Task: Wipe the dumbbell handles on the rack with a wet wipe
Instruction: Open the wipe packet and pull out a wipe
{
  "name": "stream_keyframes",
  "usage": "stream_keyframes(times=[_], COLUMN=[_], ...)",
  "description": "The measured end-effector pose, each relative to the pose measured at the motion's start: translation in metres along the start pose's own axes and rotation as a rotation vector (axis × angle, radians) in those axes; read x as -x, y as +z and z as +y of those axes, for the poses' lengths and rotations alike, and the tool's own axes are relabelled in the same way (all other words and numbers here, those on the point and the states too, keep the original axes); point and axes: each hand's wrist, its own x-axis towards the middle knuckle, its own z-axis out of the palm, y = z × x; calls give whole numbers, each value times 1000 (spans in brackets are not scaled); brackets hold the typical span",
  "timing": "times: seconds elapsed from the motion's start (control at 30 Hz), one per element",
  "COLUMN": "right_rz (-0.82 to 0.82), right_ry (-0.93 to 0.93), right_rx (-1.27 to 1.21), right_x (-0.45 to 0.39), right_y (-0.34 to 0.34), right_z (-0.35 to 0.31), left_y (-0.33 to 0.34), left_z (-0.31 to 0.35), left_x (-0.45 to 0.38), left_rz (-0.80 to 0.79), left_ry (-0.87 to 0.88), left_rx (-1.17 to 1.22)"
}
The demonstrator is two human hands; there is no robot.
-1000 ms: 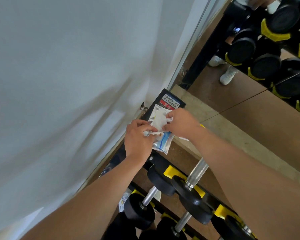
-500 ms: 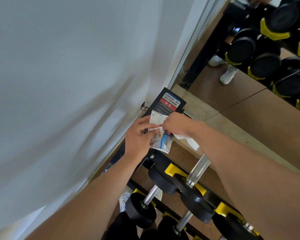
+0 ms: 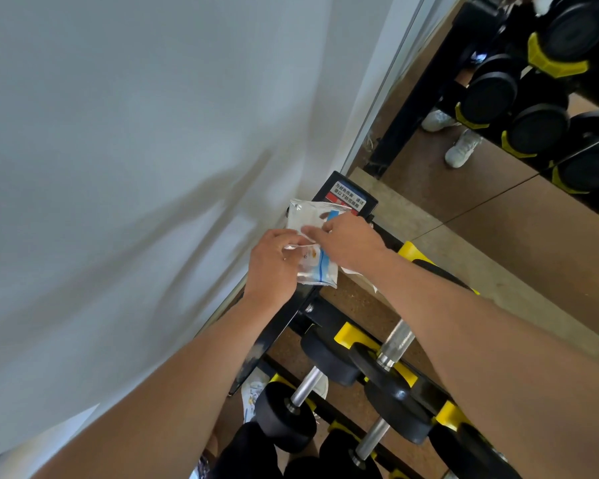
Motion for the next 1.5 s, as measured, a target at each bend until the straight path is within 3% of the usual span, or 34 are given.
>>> stream_keyframes(times=[0.1,0.17,0.3,0.43,0.53,0.67,0.93,1.13,1.33,1.5], right_rz=[133,246,97,98,102,173,103,76,46,-66], right_ry=[16,-115,-461,-475,-523,-496,-567,-479,-167,-269], right_rx=[9,75,429,525,497,343,377,331,-132,197], right_x=[0,0,-4,-3,4,7,12,9,4,6], right_y=[2,-1,-11,-17,-11,1,4,6,11,13], right_z=[2,8,20,20,18,22,10,10,10,12], left_y=[-1,-1,-1,-1,2,1,2,2,2,-2], left_z=[2,1,2,1,-2,1,6,7,-6,-9], left_x=[5,7,13,16,14,15,19,25,22,23], left_rz=[-25,-15,64,237,240,221,206,100,135,77], left_ry=[26,32,14,-20,-43,-88,-164,-119,-57,-90], left_rx=[-65,-69,-30,-84,-6,64,419,371,174,305])
